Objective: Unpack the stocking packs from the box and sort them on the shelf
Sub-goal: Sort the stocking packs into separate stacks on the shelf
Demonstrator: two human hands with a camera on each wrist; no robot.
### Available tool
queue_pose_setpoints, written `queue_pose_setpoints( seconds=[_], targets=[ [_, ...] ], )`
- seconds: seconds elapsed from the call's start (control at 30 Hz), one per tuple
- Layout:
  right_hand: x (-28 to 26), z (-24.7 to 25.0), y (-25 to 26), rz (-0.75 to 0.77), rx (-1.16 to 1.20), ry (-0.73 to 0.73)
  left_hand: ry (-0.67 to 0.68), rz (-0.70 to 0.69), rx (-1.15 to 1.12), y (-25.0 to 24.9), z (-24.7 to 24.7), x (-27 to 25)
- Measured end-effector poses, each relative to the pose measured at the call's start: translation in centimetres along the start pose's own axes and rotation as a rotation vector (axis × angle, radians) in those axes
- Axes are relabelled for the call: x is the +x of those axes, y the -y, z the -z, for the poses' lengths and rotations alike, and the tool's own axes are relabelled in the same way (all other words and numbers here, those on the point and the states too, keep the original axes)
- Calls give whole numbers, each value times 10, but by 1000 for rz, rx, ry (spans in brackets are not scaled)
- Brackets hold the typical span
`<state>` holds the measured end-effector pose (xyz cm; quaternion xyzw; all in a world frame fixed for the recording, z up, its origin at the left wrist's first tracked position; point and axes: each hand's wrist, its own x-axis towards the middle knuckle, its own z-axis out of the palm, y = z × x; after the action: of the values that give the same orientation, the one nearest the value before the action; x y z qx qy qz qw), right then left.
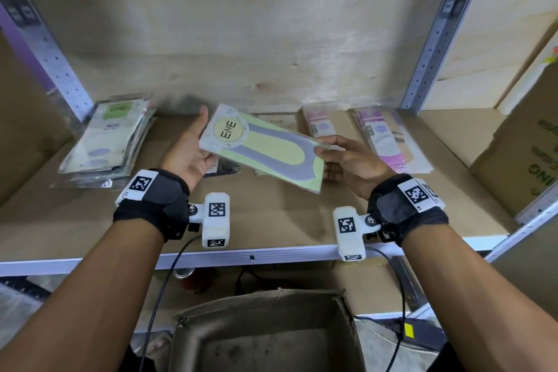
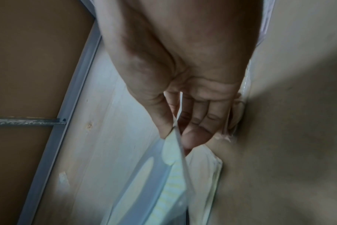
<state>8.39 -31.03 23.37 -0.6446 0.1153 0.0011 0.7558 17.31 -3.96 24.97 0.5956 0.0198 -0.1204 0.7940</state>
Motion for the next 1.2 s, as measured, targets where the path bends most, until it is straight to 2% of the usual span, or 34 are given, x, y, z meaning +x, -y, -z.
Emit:
queue_pose_setpoints(
  seconds=[0.07, 0.13, 0.27, 0.43, 0.6, 0.67, 0.77, 0.9, 0.97, 1.1, 1.2],
  targets=[
    [1, -1, 0, -5, 85, -10, 27, 28, -101, 0, 0, -1],
    [2, -4, -1, -20, 161, -10, 103, 55, -80, 5, -4, -3],
    [2, -21, -7, -78, 180, 38, 222, 44, 230, 25, -21, -12],
    [-4, -31, -9, -72, 61, 97, 132, -65, 345, 37, -28, -10],
    [-7, -35, -10, -6, 7, 113, -73, -228, 646, 37, -30, -5],
    [-7, -37, -9, -13, 31, 130, -81, -243, 604, 37, -29, -2],
    [-6, -36, -8, -44, 113, 135, -24, -196, 387, 33, -30, -2],
    [-2, -38, -6, -62, 222, 87, 9, -161, 255, 27, -34, -1],
    [0, -39, -5, -37, 217, 48, 28, -123, 247, 22, -33, 2],
    [7, -36, -1, 32, 181, -51, 209, -93, 299, 18, -28, 8],
    [16, -34, 3, 79, 38, -119, 181, -96, 368, 19, -29, 15]
  ],
)
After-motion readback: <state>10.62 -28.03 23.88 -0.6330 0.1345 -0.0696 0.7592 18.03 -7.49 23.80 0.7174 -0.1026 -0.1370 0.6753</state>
